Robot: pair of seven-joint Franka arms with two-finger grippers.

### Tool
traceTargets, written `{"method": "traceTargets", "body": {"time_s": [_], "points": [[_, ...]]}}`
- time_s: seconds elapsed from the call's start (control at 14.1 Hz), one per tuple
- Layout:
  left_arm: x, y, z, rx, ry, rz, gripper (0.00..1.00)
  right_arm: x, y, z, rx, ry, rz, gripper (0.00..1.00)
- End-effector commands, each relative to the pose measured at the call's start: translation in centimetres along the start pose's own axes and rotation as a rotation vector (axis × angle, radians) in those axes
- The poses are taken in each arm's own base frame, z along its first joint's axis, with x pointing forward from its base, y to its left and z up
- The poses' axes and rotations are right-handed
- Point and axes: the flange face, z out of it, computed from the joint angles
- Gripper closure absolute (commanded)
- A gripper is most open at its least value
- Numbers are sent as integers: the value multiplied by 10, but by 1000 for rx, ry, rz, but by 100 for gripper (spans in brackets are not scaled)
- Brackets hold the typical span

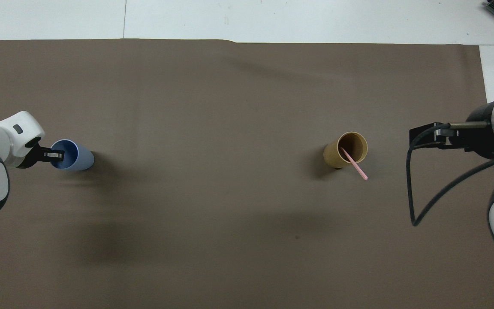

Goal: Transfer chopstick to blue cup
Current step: 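Grasp the blue cup with the left gripper and slide it toward the tan cup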

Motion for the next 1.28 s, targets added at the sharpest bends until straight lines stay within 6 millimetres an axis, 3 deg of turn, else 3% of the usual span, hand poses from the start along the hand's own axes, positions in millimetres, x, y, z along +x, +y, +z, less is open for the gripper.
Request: {"method": "traceTargets", "body": {"time_s": [0.0,0.14,0.28,0.5,0.71,0.85,0.99,1.14,1.21], "points": [[2,-4,-6,8,1,6,100,-5,4,-2,25,11,-15,0],[7,0,-5,6,-3,5,100,-5,4,-2,25,11,-15,0],[16,10,-18,-8,-24,-13,100,-5,4,-2,25,11,-15,0],[33,88,-35,-20,-50,-69,100,-5,4,-2,25,11,-13,0],[34,193,-41,-26,-42,-111,100,-5,4,-2,25,11,-13,0],[29,252,-49,-33,-28,-160,100,-5,4,-1,25,9,-13,0],[26,281,-51,-40,-17,-171,100,-5,4,-1,25,9,-13,0],[23,309,-34,-43,-19,-164,100,-5,5,-1,24,9,-10,0],[23,311,-27,-43,-19,-165,100,-5,5,-2,25,10,-12,0]]}}
